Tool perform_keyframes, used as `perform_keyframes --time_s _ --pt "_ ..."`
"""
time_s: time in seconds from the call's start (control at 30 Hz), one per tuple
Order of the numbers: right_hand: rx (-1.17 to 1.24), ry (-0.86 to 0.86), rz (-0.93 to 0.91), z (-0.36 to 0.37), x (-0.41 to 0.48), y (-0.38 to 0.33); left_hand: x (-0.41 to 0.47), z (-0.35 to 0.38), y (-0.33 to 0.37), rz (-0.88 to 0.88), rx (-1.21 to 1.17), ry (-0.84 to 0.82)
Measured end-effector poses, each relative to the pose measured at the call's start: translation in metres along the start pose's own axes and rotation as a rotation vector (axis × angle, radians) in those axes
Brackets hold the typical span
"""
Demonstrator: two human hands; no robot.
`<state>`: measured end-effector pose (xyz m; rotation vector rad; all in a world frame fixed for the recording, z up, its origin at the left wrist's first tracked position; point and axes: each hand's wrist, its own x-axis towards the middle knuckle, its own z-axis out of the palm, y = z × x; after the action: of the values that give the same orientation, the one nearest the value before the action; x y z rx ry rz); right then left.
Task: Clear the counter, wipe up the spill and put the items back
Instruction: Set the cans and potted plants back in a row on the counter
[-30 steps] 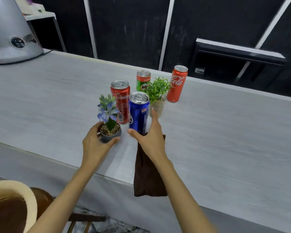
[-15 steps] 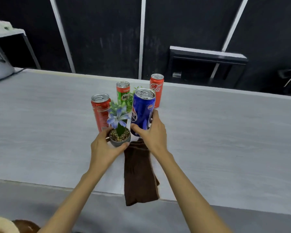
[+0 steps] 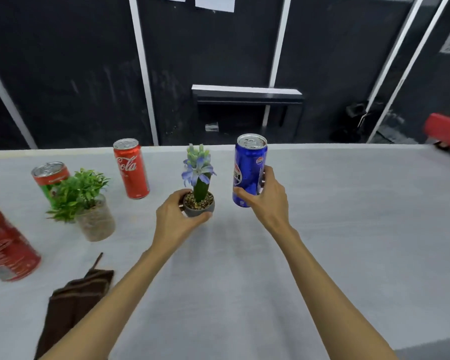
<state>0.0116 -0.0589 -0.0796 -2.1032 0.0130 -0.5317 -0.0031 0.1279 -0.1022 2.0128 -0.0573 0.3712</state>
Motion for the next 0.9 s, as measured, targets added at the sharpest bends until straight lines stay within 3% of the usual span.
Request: perform_keyframes --time_s 0.43,0.9 --pt "-0.025 -0.014 0.041 -0.093 0.173 0.132 0.129 0.198 0.048 -0.079 -0.019 -0.028" --pt "-0.003 -0.085 0.071 -0.075 0.294 0.227 0.235 0.309 0.035 -0.133 0.033 0.056"
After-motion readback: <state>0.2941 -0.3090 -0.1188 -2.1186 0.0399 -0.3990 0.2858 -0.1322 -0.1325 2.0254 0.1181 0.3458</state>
